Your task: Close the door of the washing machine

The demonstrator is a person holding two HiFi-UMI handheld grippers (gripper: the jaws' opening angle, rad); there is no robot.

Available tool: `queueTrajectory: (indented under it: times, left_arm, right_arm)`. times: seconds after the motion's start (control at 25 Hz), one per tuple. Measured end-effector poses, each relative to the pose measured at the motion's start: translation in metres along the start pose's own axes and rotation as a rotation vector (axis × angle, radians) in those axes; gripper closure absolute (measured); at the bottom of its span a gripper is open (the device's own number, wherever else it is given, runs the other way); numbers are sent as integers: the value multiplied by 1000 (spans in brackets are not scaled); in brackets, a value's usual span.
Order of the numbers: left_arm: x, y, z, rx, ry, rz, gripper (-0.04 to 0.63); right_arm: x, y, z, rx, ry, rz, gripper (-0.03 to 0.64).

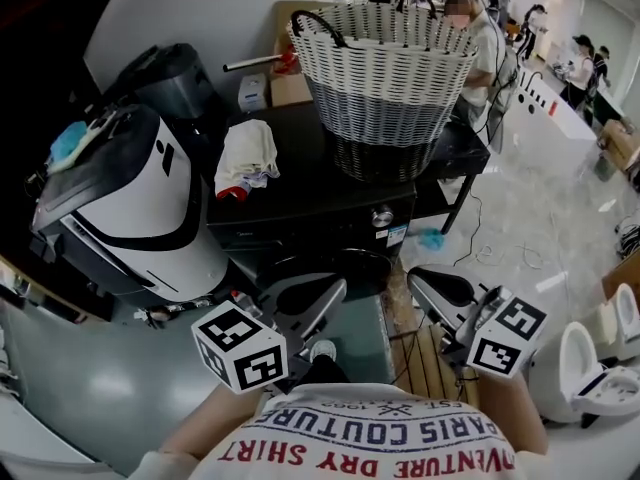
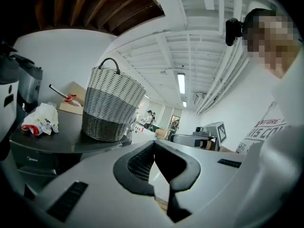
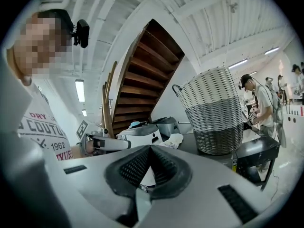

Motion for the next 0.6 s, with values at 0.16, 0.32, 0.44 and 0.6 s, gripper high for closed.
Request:
queueTrajectory:
  times: [0.16,0.32,0.44,0.6]
  left_arm:
    - [0,-2,-2,-2,-8,12,571]
    - [2,-2,-2,-2,-7,20,571]
    - [3,-3,-1,-2,-3,18,571]
    - [6,-4,1,-2,6,17,571]
  right_arm:
    - [3,0,-1,-2,-11,8,595]
    - [6,1,0,12,-9,11,595]
    - [9,2,-3,55,-28,7,595]
    - [12,4,-6,73,-42,2,595]
Point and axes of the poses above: the fingertips, and each gripper's own axes: y backward along the fingers, z to its left, x out of its underside, the point moved 10 cm from there along y, backward along the fingers, and after that the axes turned 11 degrees about z, right-handed, at the moved point
